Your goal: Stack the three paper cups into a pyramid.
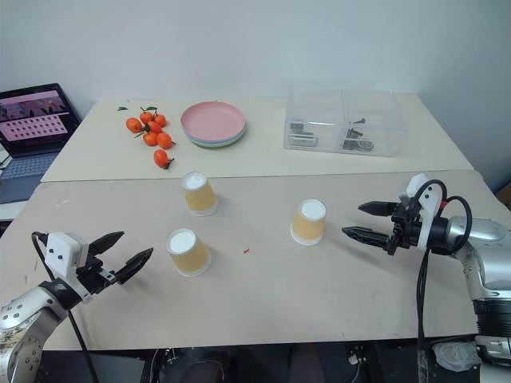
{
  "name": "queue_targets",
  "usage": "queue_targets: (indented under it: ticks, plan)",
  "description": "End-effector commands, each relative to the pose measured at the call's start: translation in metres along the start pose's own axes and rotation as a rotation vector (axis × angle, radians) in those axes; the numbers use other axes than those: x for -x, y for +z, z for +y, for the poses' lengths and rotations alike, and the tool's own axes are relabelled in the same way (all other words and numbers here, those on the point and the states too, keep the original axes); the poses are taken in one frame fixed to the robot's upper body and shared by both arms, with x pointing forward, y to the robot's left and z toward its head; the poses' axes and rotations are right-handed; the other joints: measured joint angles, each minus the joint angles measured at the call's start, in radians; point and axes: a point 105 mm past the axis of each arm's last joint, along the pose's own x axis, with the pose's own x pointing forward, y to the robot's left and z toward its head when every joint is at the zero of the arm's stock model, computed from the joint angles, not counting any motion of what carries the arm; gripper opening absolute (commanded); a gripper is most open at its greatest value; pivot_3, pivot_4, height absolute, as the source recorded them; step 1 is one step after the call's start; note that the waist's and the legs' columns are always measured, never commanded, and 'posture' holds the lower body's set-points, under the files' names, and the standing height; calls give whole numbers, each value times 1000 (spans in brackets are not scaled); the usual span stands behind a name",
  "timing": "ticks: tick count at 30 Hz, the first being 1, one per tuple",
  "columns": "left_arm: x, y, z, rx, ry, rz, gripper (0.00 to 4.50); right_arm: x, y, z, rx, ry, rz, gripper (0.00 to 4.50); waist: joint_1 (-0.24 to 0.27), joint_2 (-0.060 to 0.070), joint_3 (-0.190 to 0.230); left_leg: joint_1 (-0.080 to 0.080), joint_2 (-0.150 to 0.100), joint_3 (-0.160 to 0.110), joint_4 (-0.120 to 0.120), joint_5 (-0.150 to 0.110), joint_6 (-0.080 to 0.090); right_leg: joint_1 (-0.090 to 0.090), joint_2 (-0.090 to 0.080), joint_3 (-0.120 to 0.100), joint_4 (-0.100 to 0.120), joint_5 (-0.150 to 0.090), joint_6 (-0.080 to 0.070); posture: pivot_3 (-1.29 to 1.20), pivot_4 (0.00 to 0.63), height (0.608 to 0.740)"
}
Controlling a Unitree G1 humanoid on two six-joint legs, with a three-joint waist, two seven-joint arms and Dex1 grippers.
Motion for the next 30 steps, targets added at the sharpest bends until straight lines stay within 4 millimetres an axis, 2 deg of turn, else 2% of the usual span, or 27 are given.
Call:
queue_targets:
  ticks: [1, 4, 10, 12, 14, 17, 20, 24, 30]
  plan:
    - [-4, 14, -14, -54, -108, -34, 4434, 6, 16, -2, 46, -16, -48, 4500, 0, 0, 0, 0, 0, 0, 0, 0, 0, 0, 0, 0, 0, 0, 0, 0, 150, 728]
    - [-8, 16, -34, -93, -272, 5, 4434, 9, 28, 9, 58, 32, -78, 4500, 1, 0, 0, 0, 0, 0, 0, 0, 0, 0, 0, 0, 0, 0, 0, 0, 150, 728]
    - [-6, 23, -39, -102, -385, 25, 4434, 17, 67, 24, 57, 88, -210, 4500, -2, 0, 0, 0, 0, 0, 0, 0, 0, 0, 0, 0, 0, 0, 0, 0, 150, 728]
    - [-7, 25, -40, -112, -412, 31, 4434, 18, 83, 36, 44, 144, -267, 4500, -1, 1, 0, 0, 0, 0, 0, 0, 1, 0, 0, 0, 0, 0, 0, 0, 150, 728]
    - [-13, 28, -40, -111, -427, 19, 4434, 13, 93, 60, 44, 247, -291, 4500, 1, 1, 1, 0, 0, 0, 0, 0, 1, 0, 0, 0, 0, 0, 0, 0, 150, 728]
    - [-23, 29, -43, -104, -442, 4, 4434, 0, 95, 93, 34, 376, -293, 4500, 1, 1, 0, 0, 0, 0, 0, 0, 1, 0, 0, 0, 0, 0, 0, 0, 150, 728]
    - [-31, 29, -49, -101, -476, -4, 4434, -12, 91, 117, 46, 454, -276, 4500, 1, 0, 0, 0, 0, 0, 0, 0, 1, 0, 0, 0, 0, 0, 0, 0, 150, 728]
    - [-37, 31, -58, -84, -529, -15, 4434, -18, 89, 121, 49, 465, -268, 4500, 2, 0, 0, 0, 0, 0, 0, 0, 1, 0, 0, 0, 0, 0, 0, 0, 150, 728]
    - [-44, 28, -57, -99, -542, -10, 4434, -12, 95, 112, 59, 433, -286, 4500, 2, 0, 0, 0, 0, 0, 0, 0, 1, -1, 0, -1, 0, 0, 0, 0, 150, 728]
